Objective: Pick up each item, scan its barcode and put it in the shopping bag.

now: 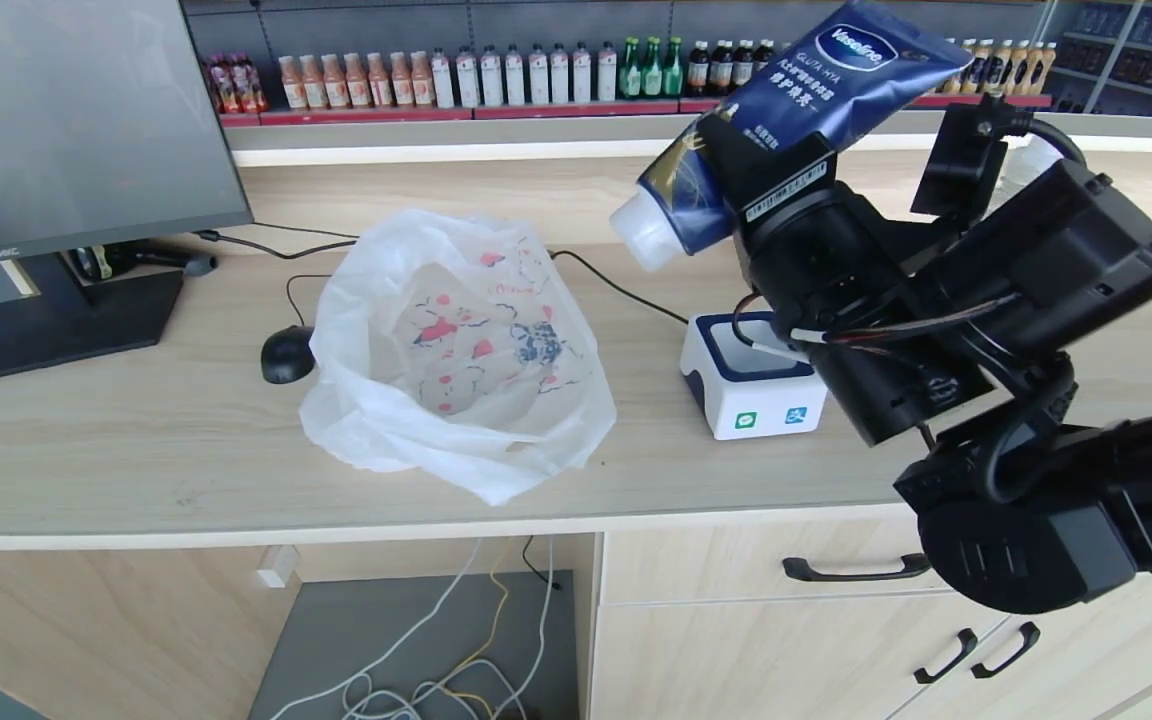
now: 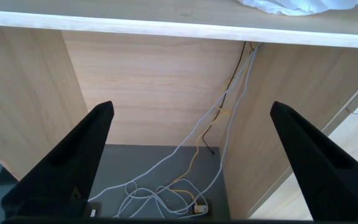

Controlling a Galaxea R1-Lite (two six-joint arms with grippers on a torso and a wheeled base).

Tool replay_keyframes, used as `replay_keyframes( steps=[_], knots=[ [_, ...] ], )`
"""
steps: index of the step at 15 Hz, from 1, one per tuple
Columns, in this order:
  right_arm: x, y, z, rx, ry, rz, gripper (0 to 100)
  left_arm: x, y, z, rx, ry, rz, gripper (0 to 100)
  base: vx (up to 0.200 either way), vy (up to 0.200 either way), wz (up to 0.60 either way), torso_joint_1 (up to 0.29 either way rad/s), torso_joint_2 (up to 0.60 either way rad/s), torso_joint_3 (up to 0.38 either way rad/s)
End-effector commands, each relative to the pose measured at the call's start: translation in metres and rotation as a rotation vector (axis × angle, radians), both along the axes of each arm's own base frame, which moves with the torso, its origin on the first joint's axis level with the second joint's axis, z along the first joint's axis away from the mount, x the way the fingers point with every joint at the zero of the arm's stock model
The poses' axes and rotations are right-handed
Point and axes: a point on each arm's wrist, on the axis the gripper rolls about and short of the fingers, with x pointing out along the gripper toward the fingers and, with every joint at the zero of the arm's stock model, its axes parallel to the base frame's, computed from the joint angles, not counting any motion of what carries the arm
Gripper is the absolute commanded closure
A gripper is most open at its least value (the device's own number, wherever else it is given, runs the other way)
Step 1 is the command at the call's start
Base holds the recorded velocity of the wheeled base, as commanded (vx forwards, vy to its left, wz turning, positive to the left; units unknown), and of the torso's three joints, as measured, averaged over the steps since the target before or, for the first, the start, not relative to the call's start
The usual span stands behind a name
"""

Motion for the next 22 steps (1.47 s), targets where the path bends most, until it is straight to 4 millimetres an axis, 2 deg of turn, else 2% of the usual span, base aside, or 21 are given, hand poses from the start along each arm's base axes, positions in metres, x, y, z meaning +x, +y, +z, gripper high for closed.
replay_keyframes(
  steps=[1, 12, 14, 17, 19, 22],
  knots=[
    [0.005, 0.004, -0.007, 0.017, 0.027, 0.02, 100, 0.0, 0.0, 0.0, 0.0, 0.0, 0.0, 0, 0.0, 0.0, 0.0, 0.0, 0.0, 0.0],
    [0.011, 0.008, -0.017, 0.128, 0.111, 0.081, 100, 0.0, 0.0, 0.0, 0.0, 0.0, 0.0, 0, 0.0, 0.0, 0.0, 0.0, 0.0, 0.0],
    [0.02, 0.008, -0.024, 0.14, 0.127, 0.075, 100, 0.0, 0.0, 0.0, 0.0, 0.0, -0.001, 0, 0.0, 0.0, 0.0, 0.0, 0.0, 0.0],
    [0.035, -0.011, -0.027, 0.231, 0.172, 0.039, 100, 0.0, 0.0, 0.0, 0.0, 0.0, -0.001, 0, 0.0, 0.0, 0.0, 0.0, 0.0, 0.0],
    [0.05, -0.028, -0.039, 0.249, 0.212, -0.011, 100, 0.0, 0.0, 0.0, 0.0, 0.0, -0.001, 0, 0.0, 0.0, 0.0, 0.0, 0.0, 0.0],
    [0.053, -0.04, -0.05, 0.241, 0.248, -0.044, 100, 0.0, 0.0, 0.0, 0.0, 0.0, -0.001, 0, 0.0, 0.0, 0.0, 0.0, 0.0, 0.0]
  ],
)
